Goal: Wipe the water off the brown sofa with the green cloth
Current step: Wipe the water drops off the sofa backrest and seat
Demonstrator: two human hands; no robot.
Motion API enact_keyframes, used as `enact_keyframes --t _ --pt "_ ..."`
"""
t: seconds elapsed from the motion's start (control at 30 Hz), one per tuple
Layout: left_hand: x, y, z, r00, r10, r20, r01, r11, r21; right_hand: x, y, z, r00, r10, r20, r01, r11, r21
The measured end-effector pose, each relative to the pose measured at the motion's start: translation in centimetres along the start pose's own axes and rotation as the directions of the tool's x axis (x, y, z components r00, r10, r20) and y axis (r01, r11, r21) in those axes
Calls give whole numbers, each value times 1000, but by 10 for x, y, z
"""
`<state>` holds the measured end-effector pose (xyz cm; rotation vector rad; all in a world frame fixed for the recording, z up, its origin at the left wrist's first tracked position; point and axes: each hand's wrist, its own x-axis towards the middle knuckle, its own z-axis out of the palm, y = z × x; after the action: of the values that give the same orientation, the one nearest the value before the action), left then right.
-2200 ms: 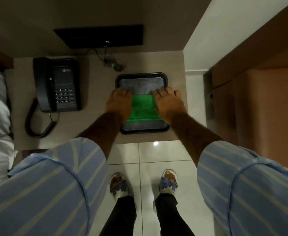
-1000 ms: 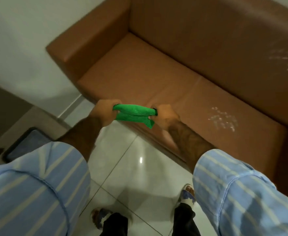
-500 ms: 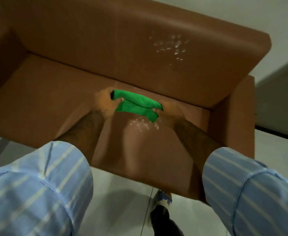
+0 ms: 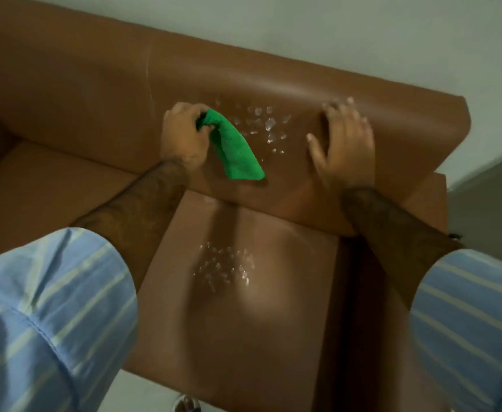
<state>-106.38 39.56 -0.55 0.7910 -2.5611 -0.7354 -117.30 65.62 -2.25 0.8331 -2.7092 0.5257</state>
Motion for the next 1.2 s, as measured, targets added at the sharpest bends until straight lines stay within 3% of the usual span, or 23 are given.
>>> enact_keyframes --t 0.07,0.2,0.27,0.37,0.43,0.7,0.87,1.0,1.1,1.17,1.2 --pt "26 8 3 997 -46 -64 46 999 6 43 23 -1 997 -72 14 74 979 -190" --pt "55 19 18 953 -194 -231 191 981 -38 77 53 12 961 -272 55 273 892 -359" --pt "60 19 31 925 -275 -261 237 957 -167 77 61 23 944 -327 -38 288 876 -388" --pt "55 18 51 800 -505 -324 322 817 -479 77 66 35 921 -360 -147 272 866 -420" --pt "46 22 66 751 -572 -329 335 760 -557 78 68 39 909 -381 -170 275 854 -441" --pt "17 25 119 856 -395 -333 177 830 -529 78 73 46 899 -388 -202 256 842 -475" --pt "9 43 143 845 -342 -410 111 864 -492 79 76 50 899 -398 -184 267 830 -490" --pt "-25 64 160 918 -62 -392 -61 954 -294 79 76 49 894 -409 -183 273 820 -503" --pt "-25 43 151 930 201 -309 -246 963 -113 79 75 48 891 -411 -192 274 825 -493" --pt "-10 20 136 920 223 -321 -260 963 -77 79 76 50 890 -413 -196 273 824 -497" --pt "2 10 130 918 143 -370 -202 971 -125 79 77 51 889 -413 -197 271 822 -501"
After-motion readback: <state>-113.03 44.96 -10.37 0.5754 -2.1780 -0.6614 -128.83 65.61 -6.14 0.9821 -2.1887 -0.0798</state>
